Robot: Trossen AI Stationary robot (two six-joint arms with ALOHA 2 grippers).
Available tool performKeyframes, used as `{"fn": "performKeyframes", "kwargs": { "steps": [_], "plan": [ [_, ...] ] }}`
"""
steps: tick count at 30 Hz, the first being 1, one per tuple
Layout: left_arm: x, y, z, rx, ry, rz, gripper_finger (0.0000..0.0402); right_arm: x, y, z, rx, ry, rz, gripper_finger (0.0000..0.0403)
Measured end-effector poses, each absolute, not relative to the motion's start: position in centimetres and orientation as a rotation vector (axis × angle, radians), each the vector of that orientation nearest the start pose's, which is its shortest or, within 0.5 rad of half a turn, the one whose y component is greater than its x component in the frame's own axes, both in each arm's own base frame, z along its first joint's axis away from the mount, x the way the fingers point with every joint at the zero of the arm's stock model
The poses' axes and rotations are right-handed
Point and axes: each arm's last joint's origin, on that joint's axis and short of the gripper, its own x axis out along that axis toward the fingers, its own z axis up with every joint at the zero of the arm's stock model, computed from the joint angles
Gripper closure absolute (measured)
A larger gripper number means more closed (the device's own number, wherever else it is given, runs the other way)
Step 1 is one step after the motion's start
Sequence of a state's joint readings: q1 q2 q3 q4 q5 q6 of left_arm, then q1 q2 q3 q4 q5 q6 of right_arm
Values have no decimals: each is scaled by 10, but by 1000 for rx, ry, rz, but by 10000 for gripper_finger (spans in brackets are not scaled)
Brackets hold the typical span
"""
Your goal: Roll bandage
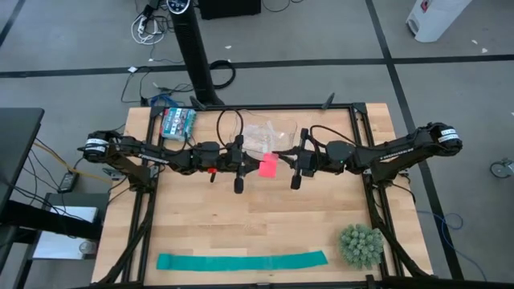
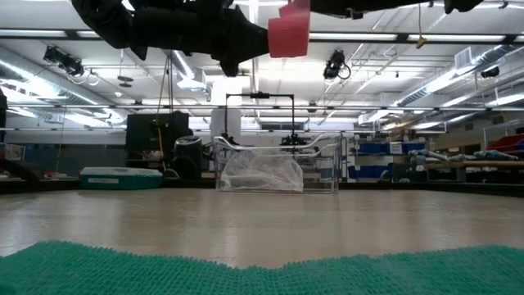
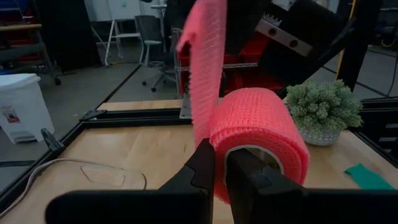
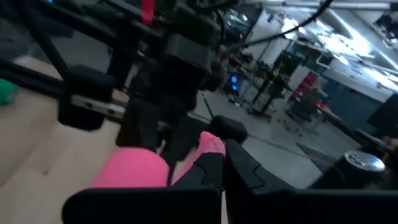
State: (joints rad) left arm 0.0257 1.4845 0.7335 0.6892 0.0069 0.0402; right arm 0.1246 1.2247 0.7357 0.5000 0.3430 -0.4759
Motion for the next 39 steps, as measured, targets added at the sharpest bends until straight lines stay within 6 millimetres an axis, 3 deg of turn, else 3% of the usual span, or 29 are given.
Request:
{"fn": "performKeyframes", "kwargs": {
  "steps": [17,27,39],
  "plan": [
    [314,7,244,-16,-5,6,370,269,27,300,-440,-83,-106,403],
    [321,9,250,-32,13,67,370,271,16,297,-299,-59,-94,403],
    [323,15,251,-40,27,137,370,271,20,292,-297,-18,-29,403]
  ]
}}
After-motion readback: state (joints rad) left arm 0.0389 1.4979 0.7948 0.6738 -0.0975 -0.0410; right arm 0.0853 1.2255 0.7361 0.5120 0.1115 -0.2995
